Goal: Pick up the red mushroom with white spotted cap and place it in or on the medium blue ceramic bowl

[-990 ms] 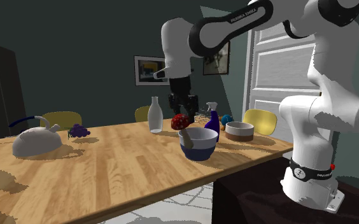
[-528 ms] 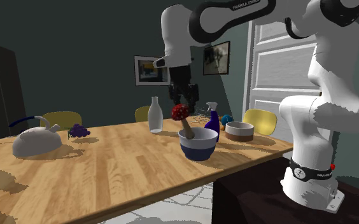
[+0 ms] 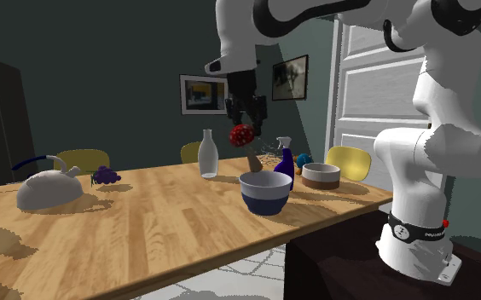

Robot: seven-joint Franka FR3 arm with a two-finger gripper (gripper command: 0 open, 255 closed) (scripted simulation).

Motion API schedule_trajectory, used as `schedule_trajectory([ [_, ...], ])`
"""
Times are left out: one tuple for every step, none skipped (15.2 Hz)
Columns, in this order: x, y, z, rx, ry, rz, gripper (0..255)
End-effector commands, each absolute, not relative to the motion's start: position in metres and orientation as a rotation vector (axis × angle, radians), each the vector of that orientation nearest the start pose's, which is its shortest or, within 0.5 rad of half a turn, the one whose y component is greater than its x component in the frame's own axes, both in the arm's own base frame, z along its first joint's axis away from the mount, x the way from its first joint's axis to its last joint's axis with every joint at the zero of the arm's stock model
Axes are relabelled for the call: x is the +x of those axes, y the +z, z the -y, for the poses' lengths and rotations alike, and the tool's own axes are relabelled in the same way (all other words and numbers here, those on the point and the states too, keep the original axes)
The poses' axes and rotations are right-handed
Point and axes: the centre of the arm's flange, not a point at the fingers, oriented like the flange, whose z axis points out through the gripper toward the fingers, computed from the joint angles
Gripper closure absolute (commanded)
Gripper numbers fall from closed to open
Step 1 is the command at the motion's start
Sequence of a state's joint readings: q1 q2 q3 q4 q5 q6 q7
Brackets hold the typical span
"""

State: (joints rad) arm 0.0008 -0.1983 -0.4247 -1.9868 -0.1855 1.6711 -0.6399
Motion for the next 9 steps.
schedule_trajectory([
  [0.435,0.542,0.229,-3.125,0.262,0.408,255],
  [0.435,0.543,0.229,-3.125,0.262,0.408,255],
  [0.425,0.547,0.237,-3.125,0.262,0.408,255],
  [0.415,0.550,0.244,-3.125,0.262,0.408,255],
  [0.404,0.553,0.252,-3.125,0.262,0.408,255],
  [0.394,0.557,0.259,-3.125,0.262,0.408,255],
  [0.384,0.560,0.267,-3.125,0.262,0.408,255],
  [0.373,0.564,0.274,-3.125,0.262,0.408,255],
  [0.363,0.567,0.282,-3.125,0.262,0.408,255],
])
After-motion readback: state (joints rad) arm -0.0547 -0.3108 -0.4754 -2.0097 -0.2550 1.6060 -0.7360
